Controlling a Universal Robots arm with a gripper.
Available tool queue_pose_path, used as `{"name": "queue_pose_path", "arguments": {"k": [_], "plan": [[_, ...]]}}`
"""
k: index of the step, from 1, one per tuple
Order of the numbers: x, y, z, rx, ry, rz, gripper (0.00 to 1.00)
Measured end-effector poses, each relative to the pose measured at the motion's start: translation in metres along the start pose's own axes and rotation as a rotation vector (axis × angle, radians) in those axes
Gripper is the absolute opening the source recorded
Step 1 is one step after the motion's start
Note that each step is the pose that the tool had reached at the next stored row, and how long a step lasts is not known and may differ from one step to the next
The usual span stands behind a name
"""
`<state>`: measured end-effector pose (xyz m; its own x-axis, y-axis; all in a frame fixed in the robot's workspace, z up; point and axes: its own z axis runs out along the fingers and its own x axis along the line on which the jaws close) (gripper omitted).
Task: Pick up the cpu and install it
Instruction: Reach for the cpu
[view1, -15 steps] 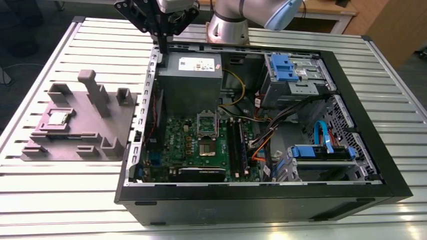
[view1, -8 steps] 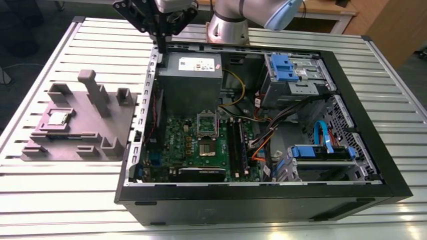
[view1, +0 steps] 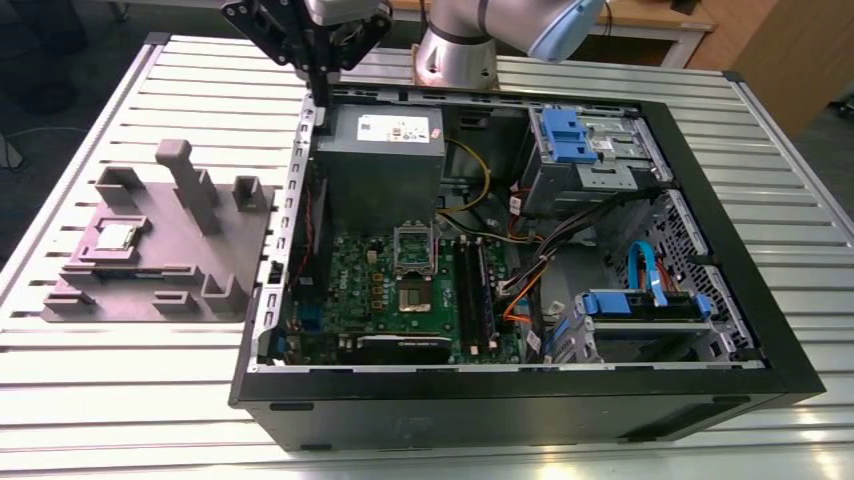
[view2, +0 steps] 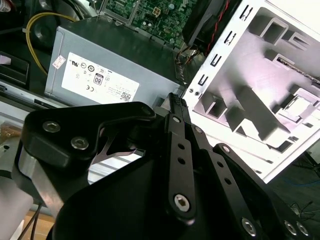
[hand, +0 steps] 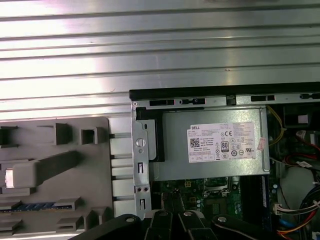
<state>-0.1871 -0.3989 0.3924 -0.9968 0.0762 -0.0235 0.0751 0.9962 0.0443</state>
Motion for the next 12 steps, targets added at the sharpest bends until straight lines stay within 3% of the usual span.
{"name": "queue_pose_path", "arguments": {"k": [12], "plan": [[0.0041,-0.0003,0.0,0.0,-0.0001,0.0,0.1]]}}
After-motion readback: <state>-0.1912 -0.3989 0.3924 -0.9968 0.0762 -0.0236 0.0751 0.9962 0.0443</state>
